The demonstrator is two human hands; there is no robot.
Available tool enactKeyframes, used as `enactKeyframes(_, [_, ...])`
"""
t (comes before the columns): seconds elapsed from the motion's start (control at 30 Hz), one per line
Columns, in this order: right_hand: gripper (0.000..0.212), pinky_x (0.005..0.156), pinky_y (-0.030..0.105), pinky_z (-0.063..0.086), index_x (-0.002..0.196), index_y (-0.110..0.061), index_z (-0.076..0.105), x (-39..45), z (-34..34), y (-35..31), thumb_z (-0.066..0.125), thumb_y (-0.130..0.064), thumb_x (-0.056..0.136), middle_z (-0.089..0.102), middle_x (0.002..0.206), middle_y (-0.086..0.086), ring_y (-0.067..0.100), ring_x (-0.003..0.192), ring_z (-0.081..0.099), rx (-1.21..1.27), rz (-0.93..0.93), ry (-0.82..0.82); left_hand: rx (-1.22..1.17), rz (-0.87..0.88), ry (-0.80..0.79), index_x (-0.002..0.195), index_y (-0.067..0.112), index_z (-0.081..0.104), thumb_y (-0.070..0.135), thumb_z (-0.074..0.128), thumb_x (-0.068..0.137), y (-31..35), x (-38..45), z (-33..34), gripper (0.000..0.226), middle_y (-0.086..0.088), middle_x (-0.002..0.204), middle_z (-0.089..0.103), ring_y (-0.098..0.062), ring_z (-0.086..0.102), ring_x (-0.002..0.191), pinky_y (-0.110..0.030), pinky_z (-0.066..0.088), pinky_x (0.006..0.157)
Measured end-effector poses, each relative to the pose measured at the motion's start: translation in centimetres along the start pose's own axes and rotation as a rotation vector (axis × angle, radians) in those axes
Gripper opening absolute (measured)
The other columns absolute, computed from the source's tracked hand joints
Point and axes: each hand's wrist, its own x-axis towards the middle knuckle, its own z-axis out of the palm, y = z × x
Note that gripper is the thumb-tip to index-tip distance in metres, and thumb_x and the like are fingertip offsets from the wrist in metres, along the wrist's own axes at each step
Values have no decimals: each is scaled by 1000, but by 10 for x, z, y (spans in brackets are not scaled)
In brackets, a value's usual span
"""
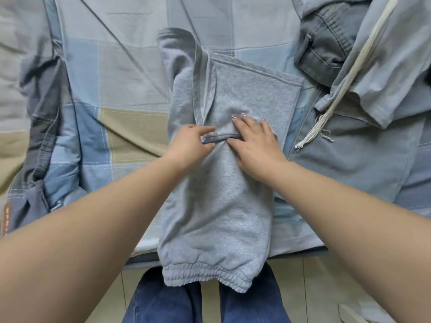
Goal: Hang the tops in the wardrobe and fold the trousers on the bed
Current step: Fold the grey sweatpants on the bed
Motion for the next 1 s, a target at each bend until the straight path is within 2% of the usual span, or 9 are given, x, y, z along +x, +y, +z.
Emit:
enactKeyframes(0.1, [47, 113, 45, 18, 141, -8, 37, 9, -3, 4, 38, -12, 94, 11, 159, 10, 28, 142, 21, 57, 36, 12, -59, -101, 69, 129, 11, 59, 16, 62, 88, 18, 15, -3, 41, -7, 123, 64, -16, 60, 112, -12, 38, 84])
enactKeyframes(0.2, [50, 107, 40, 34, 139, -6, 38, 7, -13, 11, 47, -10, 90, 20, 156, 7, 26, 136, 33, 432, 228, 212, -169, 52, 196, 125, 8, 62, 10, 61, 87, 47, 24, -4, 38, -5, 124, 65, -12, 61, 110, -11, 41, 90])
enactKeyframes(0.27, [50, 110, 28, 26, 140, -5, 38, 3, -21, 19, 49, -10, 91, 22, 155, 6, 21, 139, 29, 628, 379, 315, -233, 170, 198, 124, 7, 62, 7, 61, 86, 72, 30, -3, 38, -5, 123, 64, -12, 60, 109, -7, 40, 88])
enactKeyframes(0.4, [59, 99, 2, 9, 142, -2, 37, -4, -24, 47, 55, -15, 87, 31, 151, 12, 21, 139, 30, 803, 549, 407, -283, 330, 94, 129, 3, 57, 7, 62, 81, 119, 50, 6, 48, -10, 135, 55, -18, 55, 122, -20, 40, 103])
enactKeyframes(0.53, [70, 106, 13, 19, 147, -10, 31, 0, -14, 74, 59, -16, 83, 37, 148, 8, 19, 137, 34, 974, 712, 316, -363, 241, -13, 144, 8, 38, 2, 54, 89, 128, 57, 13, 57, -5, 153, 31, -16, 48, 128, -26, 41, 104])
enactKeyframes(0.63, [87, 112, 30, 32, 150, -20, 24, -2, -8, 83, 60, -26, 72, 41, 147, 3, 15, 133, 41, 1116, 713, 293, -360, 80, 47, 141, 13, 41, 5, 55, 91, 89, 50, 15, 53, -2, 146, 41, -15, 52, 122, -27, 42, 103])
enactKeyframes(0.83, [62, 85, 34, 51, 136, -17, 38, -32, 17, 60, 69, -20, 83, 62, 100, 3, 16, 87, 61, 1239, 818, 296, -379, -208, 253, 118, 11, 58, 2, 56, 90, -16, -29, 18, 29, 0, 111, 59, -7, 58, 87, -7, 45, 73])
enactKeyframes(0.9, [48, 77, 27, 52, 126, -17, 44, -55, 30, 38, 69, -18, 85, 65, 101, 5, 11, 81, 61, 1308, 825, 212, -382, -320, 243, 110, 12, 60, 4, 58, 91, -45, -70, 23, 21, -2, 104, 63, -12, 60, 86, -14, 49, 76])
enactKeyframes(1.0, [36, 88, 35, 52, 118, -18, 49, -92, 46, 7, 67, -19, 87, 65, 109, 3, 16, 94, 63, 1367, 843, 61, -326, -443, 180, 105, 11, 64, 9, 63, 89, -79, -123, 35, 16, -4, 98, 66, -21, 61, 92, -33, 51, 84])
